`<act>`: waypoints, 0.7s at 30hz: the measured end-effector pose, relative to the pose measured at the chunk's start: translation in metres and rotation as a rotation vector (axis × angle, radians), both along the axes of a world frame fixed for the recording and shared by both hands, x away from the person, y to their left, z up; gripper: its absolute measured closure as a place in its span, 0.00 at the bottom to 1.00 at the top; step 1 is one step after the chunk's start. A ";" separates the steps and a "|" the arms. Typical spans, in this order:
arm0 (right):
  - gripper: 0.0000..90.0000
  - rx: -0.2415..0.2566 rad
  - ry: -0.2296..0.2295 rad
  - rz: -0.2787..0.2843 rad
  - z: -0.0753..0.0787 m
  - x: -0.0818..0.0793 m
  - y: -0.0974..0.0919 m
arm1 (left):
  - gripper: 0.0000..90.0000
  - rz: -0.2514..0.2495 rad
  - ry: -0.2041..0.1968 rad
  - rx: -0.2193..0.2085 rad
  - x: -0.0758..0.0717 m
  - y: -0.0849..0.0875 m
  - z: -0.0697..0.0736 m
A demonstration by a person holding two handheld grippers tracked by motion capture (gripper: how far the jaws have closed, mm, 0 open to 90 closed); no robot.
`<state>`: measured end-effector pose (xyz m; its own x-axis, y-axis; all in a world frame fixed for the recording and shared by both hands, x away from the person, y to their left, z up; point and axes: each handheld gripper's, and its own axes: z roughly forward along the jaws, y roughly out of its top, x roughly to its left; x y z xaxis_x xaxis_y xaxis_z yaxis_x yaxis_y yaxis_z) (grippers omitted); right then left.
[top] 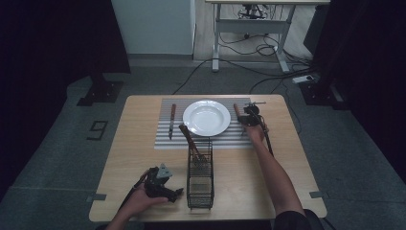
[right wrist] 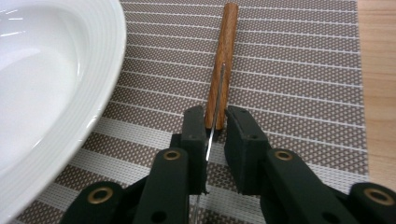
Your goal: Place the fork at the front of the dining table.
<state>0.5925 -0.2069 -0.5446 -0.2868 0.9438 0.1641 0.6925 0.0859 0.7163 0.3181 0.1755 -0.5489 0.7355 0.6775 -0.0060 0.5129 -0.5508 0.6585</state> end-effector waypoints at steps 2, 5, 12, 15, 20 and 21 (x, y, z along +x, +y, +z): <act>0.83 -0.015 -0.001 0.005 0.001 0.000 -0.001 | 0.00 0.000 0.000 0.000 0.000 0.000 0.000; 0.80 -0.029 0.000 0.004 0.001 0.000 -0.004 | 0.00 0.000 0.000 0.000 0.000 0.000 0.000; 0.78 -0.006 0.010 0.011 0.002 0.000 -0.010 | 0.00 0.000 0.000 0.000 0.000 0.000 0.000; 0.74 -0.001 0.006 0.003 0.002 -0.002 -0.012 | 0.00 0.000 0.000 0.000 0.000 0.000 0.000; 0.57 0.012 -0.008 -0.005 0.009 -0.011 -0.020 | 0.00 0.000 0.000 0.000 0.000 0.000 0.000; 0.56 0.020 -0.005 0.008 0.010 -0.013 -0.022 | 0.00 0.000 0.000 0.000 0.000 0.000 0.000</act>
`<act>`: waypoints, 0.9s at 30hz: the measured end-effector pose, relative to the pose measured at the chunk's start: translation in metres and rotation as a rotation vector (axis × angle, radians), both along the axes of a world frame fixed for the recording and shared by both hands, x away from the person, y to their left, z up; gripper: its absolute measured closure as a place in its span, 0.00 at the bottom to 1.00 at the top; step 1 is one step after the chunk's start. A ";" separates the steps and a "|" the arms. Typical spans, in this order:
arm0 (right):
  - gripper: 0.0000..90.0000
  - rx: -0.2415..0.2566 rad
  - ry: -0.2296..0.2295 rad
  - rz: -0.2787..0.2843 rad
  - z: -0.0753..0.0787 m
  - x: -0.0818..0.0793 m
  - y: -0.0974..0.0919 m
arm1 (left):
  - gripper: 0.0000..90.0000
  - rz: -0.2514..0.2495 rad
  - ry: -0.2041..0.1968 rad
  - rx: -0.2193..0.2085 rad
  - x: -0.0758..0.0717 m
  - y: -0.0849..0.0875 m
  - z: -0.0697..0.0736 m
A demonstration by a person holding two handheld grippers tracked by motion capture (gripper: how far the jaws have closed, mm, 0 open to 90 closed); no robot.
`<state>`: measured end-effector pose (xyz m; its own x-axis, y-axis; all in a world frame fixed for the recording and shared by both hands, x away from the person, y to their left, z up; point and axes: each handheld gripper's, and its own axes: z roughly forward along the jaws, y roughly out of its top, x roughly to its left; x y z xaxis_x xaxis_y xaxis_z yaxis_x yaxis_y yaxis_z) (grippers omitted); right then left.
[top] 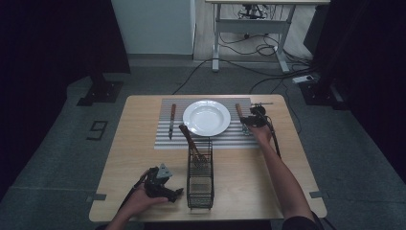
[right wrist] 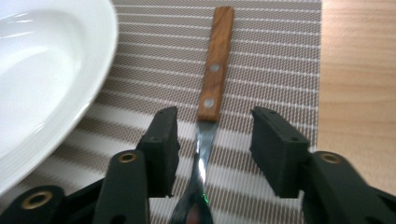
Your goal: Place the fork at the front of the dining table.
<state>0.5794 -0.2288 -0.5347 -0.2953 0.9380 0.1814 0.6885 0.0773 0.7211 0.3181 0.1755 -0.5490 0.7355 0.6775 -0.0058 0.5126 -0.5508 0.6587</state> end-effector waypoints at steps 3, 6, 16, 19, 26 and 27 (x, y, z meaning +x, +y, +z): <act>0.58 0.018 -0.018 0.019 0.006 -0.010 -0.005 | 0.00 0.000 0.000 0.000 0.000 0.000 0.000; 0.57 -0.010 0.003 0.063 0.007 -0.020 -0.006 | 0.00 0.000 0.000 0.000 0.000 0.000 0.000; 0.54 -0.067 0.028 0.116 -0.006 -0.049 -0.003 | 0.00 0.002 0.000 0.001 0.000 0.000 0.000; 0.54 -0.055 0.026 0.125 -0.006 -0.053 0.000 | 0.00 0.002 0.000 0.001 0.000 0.000 0.000; 0.52 -0.044 0.032 0.145 -0.006 -0.058 0.004 | 0.00 0.004 0.000 0.001 0.000 0.000 0.000; 0.52 -0.038 0.028 0.147 -0.006 -0.058 0.004 | 0.00 0.005 0.000 0.001 0.000 0.000 0.000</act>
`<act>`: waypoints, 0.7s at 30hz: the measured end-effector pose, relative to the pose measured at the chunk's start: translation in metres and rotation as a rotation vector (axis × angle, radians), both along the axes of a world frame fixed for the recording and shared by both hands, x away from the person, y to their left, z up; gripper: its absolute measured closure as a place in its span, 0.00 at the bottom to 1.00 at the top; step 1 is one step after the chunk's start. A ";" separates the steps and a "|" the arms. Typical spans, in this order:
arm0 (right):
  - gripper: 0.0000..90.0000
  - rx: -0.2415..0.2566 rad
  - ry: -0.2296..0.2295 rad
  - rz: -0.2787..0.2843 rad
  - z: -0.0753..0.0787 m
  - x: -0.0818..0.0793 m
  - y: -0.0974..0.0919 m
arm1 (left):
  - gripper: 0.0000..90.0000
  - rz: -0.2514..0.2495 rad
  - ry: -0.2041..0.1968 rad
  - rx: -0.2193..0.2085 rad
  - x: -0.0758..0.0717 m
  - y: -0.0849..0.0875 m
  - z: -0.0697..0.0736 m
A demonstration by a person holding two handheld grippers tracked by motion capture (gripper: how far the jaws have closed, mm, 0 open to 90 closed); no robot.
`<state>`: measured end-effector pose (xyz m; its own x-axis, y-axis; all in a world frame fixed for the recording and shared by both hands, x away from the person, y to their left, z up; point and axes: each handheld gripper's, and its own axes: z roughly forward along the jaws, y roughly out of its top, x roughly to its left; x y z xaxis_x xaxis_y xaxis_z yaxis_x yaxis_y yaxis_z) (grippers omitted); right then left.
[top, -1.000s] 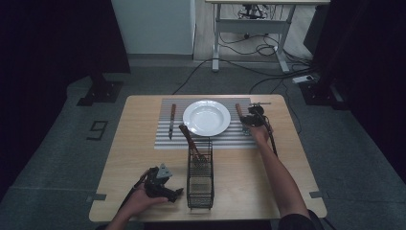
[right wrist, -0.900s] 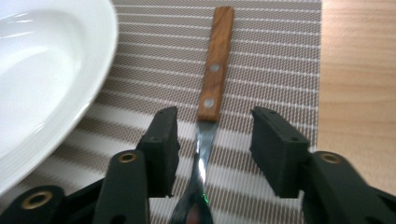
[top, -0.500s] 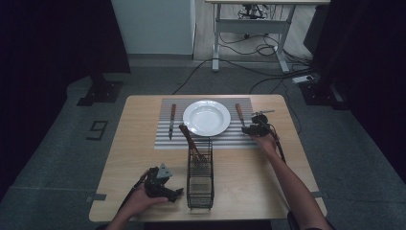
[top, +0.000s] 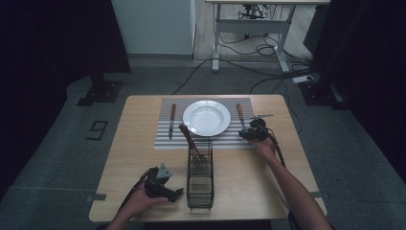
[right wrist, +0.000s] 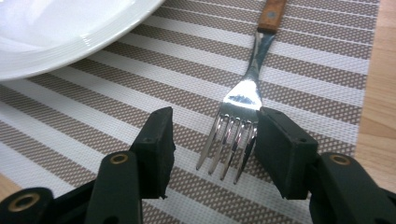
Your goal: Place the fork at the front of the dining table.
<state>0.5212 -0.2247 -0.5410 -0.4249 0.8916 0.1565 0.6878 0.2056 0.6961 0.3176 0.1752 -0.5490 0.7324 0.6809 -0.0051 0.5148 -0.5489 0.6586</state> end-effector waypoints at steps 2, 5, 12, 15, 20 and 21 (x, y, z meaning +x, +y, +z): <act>0.52 0.001 -0.001 0.006 0.000 -0.001 0.000 | 0.00 0.000 -0.001 0.000 0.000 0.000 0.000; 0.53 0.013 -0.003 0.003 0.000 -0.002 -0.001 | 0.00 0.000 -0.001 0.000 0.000 0.000 0.000; 0.52 0.026 -0.002 0.002 -0.001 -0.001 -0.002 | 0.00 0.001 -0.001 0.000 0.000 0.000 0.000; 0.52 0.027 0.000 0.001 -0.001 -0.001 -0.002 | 0.00 0.000 -0.001 0.000 0.000 0.000 0.000; 0.48 0.026 -0.023 -0.008 0.003 -0.003 -0.004 | 0.00 0.000 0.000 0.000 0.000 0.000 0.000; 0.47 0.028 -0.033 -0.019 0.005 -0.003 -0.005 | 0.00 0.000 -0.001 0.000 0.000 0.000 0.000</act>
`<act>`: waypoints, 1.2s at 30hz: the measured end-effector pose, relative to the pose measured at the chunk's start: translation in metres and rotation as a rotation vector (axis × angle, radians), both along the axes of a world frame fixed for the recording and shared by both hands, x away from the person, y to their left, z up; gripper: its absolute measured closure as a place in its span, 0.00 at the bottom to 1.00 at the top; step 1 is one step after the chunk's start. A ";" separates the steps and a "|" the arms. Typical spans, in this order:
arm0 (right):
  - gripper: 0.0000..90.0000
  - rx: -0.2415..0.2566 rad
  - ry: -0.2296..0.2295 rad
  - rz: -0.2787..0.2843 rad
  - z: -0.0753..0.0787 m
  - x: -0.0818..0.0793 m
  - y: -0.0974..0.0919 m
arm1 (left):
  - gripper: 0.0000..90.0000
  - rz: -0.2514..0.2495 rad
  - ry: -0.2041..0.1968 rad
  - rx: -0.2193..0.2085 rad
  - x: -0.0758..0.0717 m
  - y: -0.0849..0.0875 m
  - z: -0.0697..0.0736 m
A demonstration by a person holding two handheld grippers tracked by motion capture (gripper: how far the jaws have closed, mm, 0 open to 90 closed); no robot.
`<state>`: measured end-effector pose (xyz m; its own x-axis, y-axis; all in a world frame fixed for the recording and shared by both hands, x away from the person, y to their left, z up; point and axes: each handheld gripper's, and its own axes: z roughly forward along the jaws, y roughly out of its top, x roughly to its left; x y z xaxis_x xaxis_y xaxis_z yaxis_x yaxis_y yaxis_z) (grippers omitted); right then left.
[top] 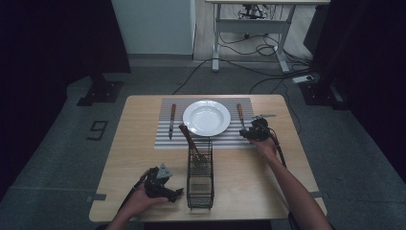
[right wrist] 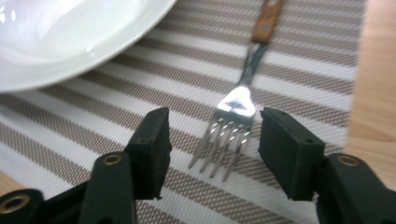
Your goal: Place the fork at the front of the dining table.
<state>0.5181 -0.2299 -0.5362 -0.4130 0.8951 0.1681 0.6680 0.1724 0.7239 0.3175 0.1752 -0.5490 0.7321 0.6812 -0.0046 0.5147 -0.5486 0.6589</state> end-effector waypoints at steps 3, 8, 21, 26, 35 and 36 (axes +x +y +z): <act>0.46 0.019 -0.020 -0.012 0.005 -0.002 -0.004 | 0.00 0.000 0.001 0.000 0.000 0.000 0.000; 0.44 0.042 -0.061 -0.001 0.014 -0.007 -0.007 | 0.00 0.000 0.001 -0.001 0.000 0.000 0.000; 0.42 0.100 -0.099 0.052 0.037 -0.024 -0.009 | 0.00 0.000 0.001 0.000 -0.001 0.000 0.000; 0.42 0.118 -0.115 0.059 0.049 -0.038 -0.013 | 0.00 0.000 0.000 -0.001 -0.001 0.000 0.000; 0.42 0.124 -0.132 0.130 0.052 -0.080 -0.009 | 0.00 -0.001 0.000 0.000 -0.001 0.000 0.000; 0.42 0.128 -0.133 0.140 0.052 -0.085 -0.008 | 0.00 -0.001 0.000 0.000 -0.001 0.000 0.000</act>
<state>0.4329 -0.2374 -0.4845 -0.5579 0.8022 0.2128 0.5416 0.1576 0.8258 0.3162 0.1749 -0.5490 0.7326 0.6806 -0.0049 0.5145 -0.5490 0.6587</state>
